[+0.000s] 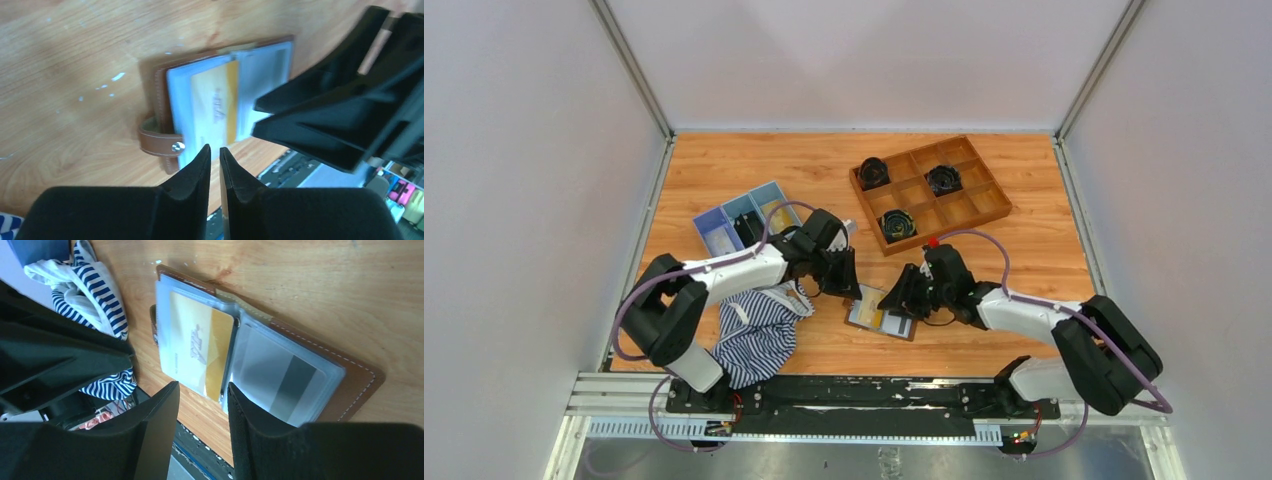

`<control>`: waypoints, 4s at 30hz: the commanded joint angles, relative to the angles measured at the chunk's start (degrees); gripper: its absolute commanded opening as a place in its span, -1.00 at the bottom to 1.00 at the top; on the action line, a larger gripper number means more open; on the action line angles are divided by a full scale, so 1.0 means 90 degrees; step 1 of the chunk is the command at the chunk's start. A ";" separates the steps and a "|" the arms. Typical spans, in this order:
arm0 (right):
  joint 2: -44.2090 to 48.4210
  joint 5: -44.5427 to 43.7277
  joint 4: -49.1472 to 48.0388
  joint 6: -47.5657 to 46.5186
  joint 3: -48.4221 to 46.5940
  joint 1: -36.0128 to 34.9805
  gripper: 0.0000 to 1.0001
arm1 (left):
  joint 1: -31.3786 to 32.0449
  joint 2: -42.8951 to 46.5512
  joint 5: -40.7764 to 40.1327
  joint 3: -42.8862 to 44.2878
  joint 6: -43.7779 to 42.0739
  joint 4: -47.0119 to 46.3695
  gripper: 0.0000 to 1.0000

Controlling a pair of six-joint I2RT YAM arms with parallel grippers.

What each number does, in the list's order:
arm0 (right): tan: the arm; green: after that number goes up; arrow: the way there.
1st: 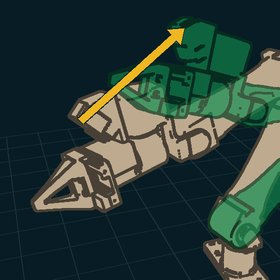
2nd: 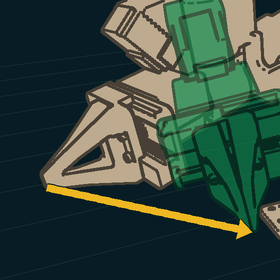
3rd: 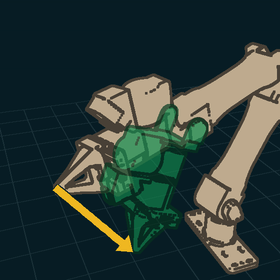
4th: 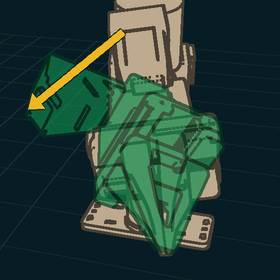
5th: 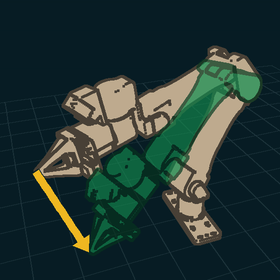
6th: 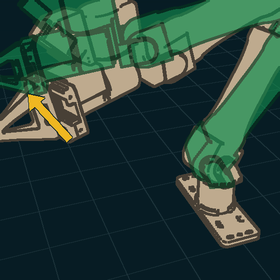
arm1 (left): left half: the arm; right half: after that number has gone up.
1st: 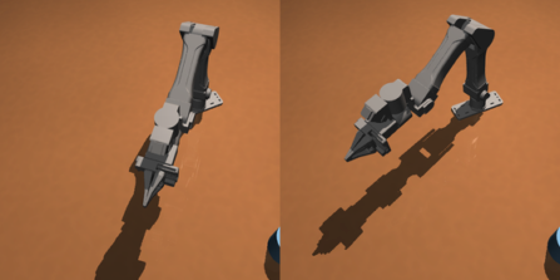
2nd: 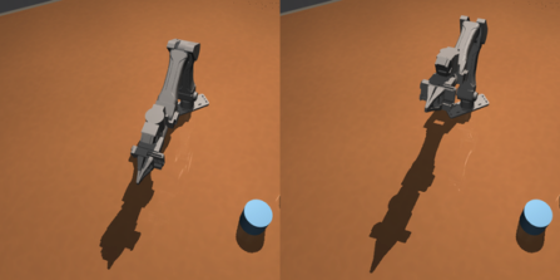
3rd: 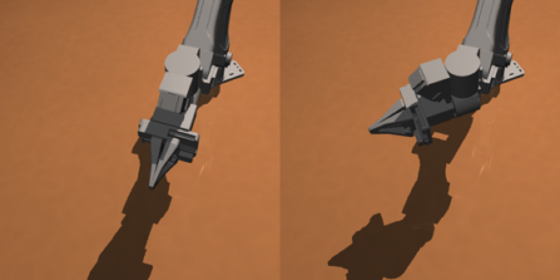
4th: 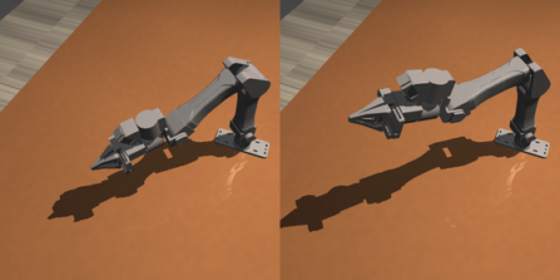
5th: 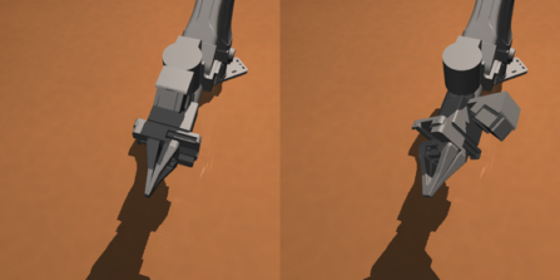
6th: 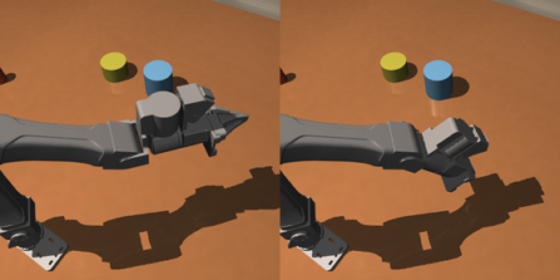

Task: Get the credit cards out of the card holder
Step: Remove the credit card from the card holder, then place the credit card in the storage box.

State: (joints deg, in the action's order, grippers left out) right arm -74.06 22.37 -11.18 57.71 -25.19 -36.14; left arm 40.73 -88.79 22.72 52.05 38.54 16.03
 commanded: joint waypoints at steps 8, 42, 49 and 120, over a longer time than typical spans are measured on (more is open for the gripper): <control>-0.0371 -0.0454 0.0032 0.0390 0.0198 -0.0066 -0.13 | 0.0016 -0.1013 -0.0589 -0.0212 -0.0117 0.0046 -0.73; 0.0578 0.0005 -0.0819 0.0978 0.1669 0.0623 -0.99 | 0.0025 -0.1323 -0.0578 -0.0452 -0.0142 0.0069 -0.78; 0.2208 0.0069 0.0327 0.0526 0.1925 0.1132 -0.99 | 0.0025 -0.1152 -0.0556 -0.0415 -0.0194 0.0103 -0.77; 0.3052 0.1296 0.0664 -0.0368 0.0524 0.1603 0.55 | -0.2489 0.0445 0.1755 0.0862 -0.0081 0.0856 -1.00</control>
State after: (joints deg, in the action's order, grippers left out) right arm -48.69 36.01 -12.10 57.52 -18.65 -23.46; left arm 25.10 -84.16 44.75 51.11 51.42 0.69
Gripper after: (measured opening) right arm 0.776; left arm 0.006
